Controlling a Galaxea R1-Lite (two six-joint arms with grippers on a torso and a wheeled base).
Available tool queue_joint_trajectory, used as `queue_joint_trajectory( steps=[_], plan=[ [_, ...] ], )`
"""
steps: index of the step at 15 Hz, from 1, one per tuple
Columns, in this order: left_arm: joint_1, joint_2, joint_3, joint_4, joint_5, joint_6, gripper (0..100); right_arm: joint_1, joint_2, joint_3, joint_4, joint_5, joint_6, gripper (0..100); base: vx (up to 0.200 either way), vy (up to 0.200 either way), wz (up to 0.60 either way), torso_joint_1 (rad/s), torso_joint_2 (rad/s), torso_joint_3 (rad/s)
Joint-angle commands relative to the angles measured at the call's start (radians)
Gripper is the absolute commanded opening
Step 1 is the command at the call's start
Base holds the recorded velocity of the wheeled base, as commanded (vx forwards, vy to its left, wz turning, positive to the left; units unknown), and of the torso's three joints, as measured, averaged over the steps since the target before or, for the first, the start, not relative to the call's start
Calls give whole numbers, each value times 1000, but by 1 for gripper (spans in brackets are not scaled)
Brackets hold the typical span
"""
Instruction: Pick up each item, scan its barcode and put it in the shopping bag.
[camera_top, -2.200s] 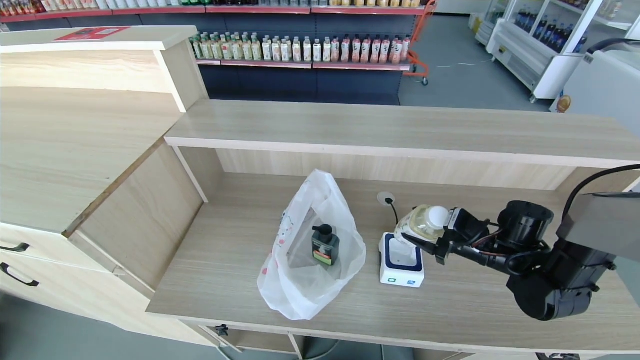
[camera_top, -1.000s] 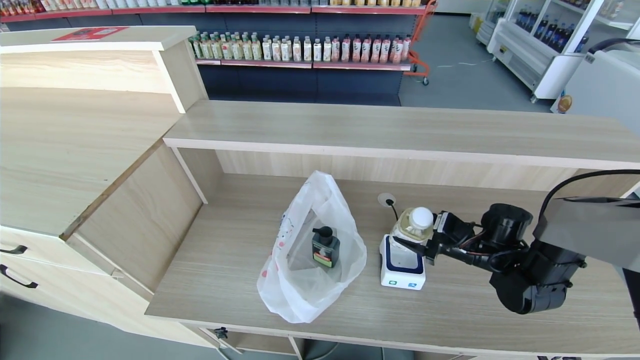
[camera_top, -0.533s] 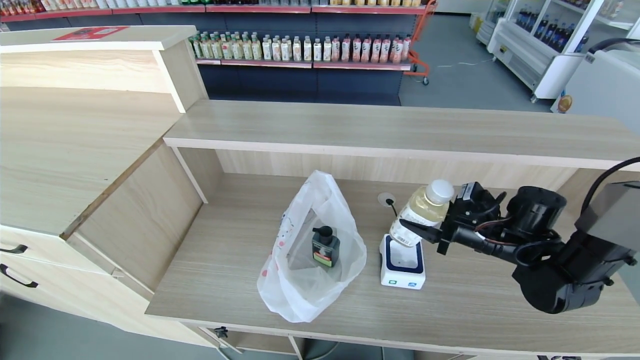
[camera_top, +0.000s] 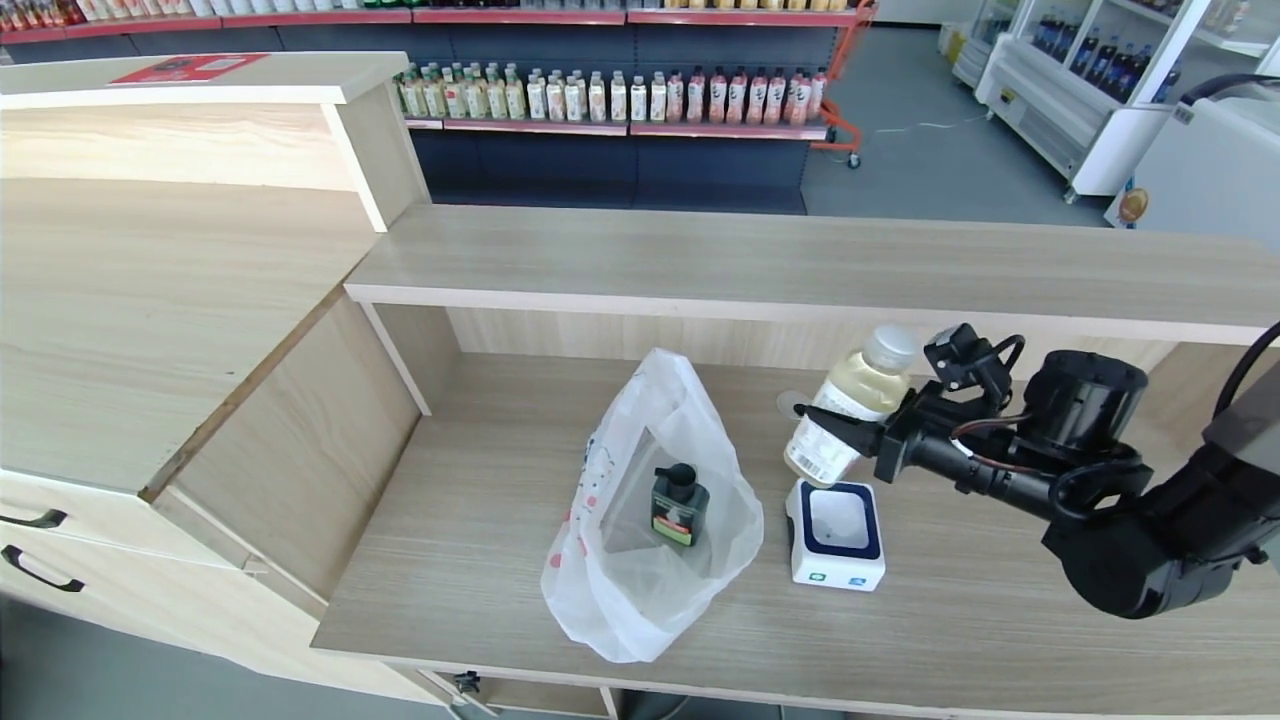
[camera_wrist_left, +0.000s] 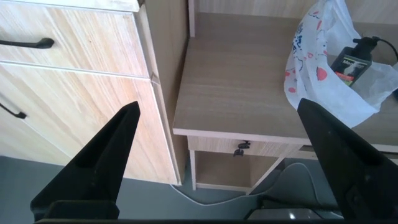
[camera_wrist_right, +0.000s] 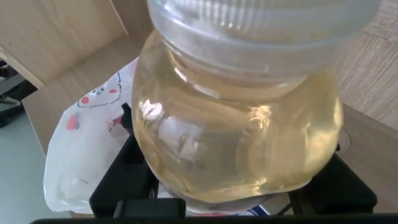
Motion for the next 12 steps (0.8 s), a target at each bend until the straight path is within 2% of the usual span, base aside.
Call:
queue_joint_trajectory(
  steps=[1, 5, 12],
  plan=[
    [1, 0, 0, 0, 0, -1, 100, 17, 7, -38, 37, -33, 30, 0, 0, 0, 0, 0, 0, 0],
    [1, 0, 0, 0, 0, -1, 100, 69, 104, -153, 91, -132, 101, 0, 0, 0, 0, 0, 0, 0],
    [1, 0, 0, 0, 0, -1, 100, 95, 272, -290, 105, -128, 129, 0, 0, 0, 0, 0, 0, 0]
  ],
)
